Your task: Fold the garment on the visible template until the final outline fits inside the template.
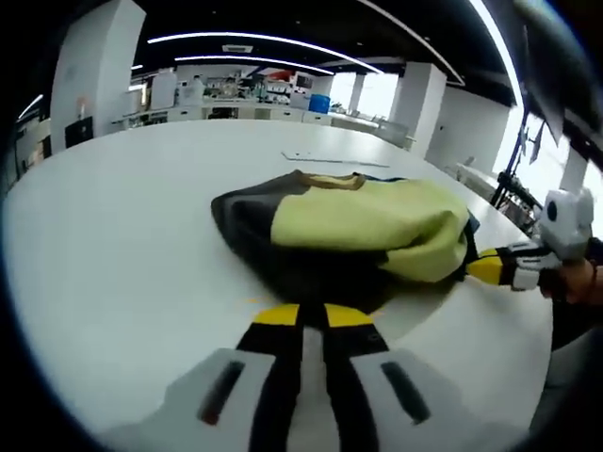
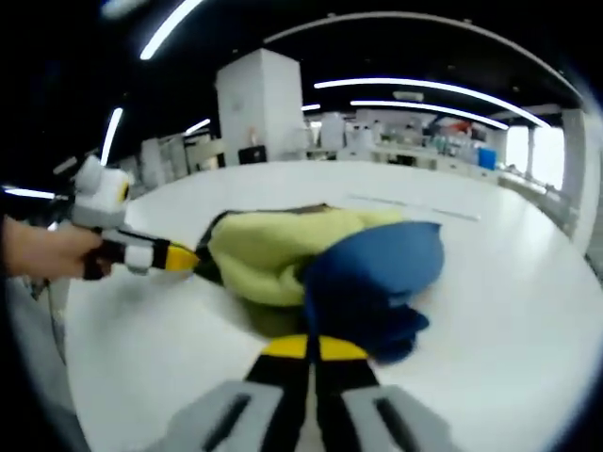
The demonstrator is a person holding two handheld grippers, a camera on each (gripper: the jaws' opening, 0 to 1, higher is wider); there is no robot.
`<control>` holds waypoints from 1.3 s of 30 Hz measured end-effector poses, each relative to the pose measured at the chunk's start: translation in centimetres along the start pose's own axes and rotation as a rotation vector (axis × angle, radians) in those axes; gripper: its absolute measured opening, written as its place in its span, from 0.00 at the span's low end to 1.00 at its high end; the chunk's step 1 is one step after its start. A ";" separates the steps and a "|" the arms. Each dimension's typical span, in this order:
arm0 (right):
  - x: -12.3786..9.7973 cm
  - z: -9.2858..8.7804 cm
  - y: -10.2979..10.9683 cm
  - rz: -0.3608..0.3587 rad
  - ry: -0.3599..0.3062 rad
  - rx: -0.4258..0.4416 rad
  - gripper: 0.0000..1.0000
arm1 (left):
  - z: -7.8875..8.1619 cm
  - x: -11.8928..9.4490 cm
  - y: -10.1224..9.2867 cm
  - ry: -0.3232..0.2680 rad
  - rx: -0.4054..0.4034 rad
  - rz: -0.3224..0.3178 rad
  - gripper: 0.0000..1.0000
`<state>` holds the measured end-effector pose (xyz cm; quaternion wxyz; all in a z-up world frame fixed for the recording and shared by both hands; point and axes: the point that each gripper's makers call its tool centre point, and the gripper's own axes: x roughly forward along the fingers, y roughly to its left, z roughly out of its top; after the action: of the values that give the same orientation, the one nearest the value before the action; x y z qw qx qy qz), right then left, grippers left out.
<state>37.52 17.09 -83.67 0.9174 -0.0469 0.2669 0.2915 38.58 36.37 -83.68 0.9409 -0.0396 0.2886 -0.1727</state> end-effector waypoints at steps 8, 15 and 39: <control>-2.9 1.6 -2.2 -0.067 -0.051 -0.022 0.00 | 1.5 -1.7 0.5 -0.048 0.038 0.034 0.00; -5.4 2.7 -6.2 -0.186 -0.096 0.056 0.00 | 2.9 -2.7 1.3 -0.093 -0.002 0.053 0.00; -9.3 4.2 -15.9 -0.380 -0.038 0.165 0.00 | 4.1 -5.3 6.8 -0.088 0.049 0.178 0.00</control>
<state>42.00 0.21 -76.34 0.9615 -0.0155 0.2588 0.0913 38.87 44.46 -78.64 0.9650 0.0016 0.2449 -0.0937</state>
